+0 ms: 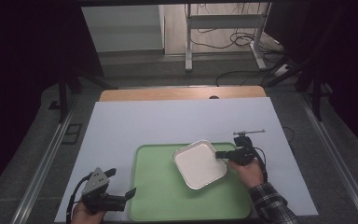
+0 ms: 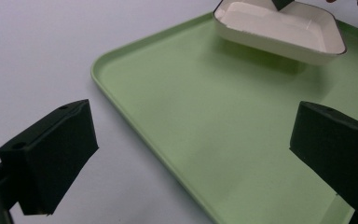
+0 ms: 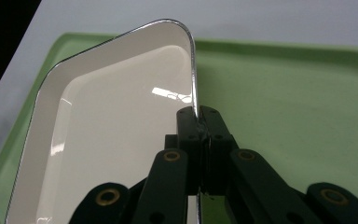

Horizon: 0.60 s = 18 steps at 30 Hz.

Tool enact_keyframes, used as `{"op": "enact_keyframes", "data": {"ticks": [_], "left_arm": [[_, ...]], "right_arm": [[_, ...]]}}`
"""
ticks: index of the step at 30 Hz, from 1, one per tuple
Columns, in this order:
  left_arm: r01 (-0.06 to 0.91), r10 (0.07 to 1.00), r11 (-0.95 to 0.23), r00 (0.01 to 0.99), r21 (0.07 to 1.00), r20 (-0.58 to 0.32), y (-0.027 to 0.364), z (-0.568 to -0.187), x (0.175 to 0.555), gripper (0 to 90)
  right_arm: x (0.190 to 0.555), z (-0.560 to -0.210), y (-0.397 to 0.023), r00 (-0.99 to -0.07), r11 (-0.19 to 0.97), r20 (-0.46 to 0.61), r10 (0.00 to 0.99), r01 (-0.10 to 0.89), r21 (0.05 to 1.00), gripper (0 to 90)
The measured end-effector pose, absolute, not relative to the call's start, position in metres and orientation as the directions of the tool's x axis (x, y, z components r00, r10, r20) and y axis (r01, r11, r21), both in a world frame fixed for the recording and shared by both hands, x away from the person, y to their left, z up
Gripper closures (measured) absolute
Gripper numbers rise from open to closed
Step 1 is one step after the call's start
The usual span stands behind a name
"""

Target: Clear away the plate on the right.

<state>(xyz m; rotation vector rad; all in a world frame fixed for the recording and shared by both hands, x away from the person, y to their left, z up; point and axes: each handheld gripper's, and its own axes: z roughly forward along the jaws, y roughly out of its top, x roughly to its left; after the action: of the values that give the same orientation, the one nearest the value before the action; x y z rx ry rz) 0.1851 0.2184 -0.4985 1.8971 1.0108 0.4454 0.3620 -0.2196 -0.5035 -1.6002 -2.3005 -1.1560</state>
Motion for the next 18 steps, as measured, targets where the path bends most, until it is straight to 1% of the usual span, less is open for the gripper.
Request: {"op": "enact_keyframes", "data": {"ticks": [6,10,16,18], "left_arm": [[0.466,0.795,-0.251,0.600,0.849,-0.094,0.218,-0.498,0.185,0.4],[0.465,0.794,-0.252,0.601,0.848,-0.094,0.218,-0.498,0.185,0.4],[0.464,0.793,-0.254,0.602,0.848,-0.092,0.218,-0.498,0.185,0.4],[0.464,0.793,-0.253,0.602,0.849,-0.093,0.218,-0.498,0.185,0.4]], "right_arm": [[0.362,-0.509,-0.209,-0.434,0.170,0.459,0.775,0.843,0.511,88.5],[0.362,-0.513,-0.207,-0.411,0.164,0.436,0.801,0.850,0.501,88.4],[0.360,-0.515,-0.205,-0.431,0.184,0.387,0.815,0.826,0.532,87.5],[0.360,-0.515,-0.206,-0.449,0.193,0.392,0.803,0.818,0.541,76.6]]}}
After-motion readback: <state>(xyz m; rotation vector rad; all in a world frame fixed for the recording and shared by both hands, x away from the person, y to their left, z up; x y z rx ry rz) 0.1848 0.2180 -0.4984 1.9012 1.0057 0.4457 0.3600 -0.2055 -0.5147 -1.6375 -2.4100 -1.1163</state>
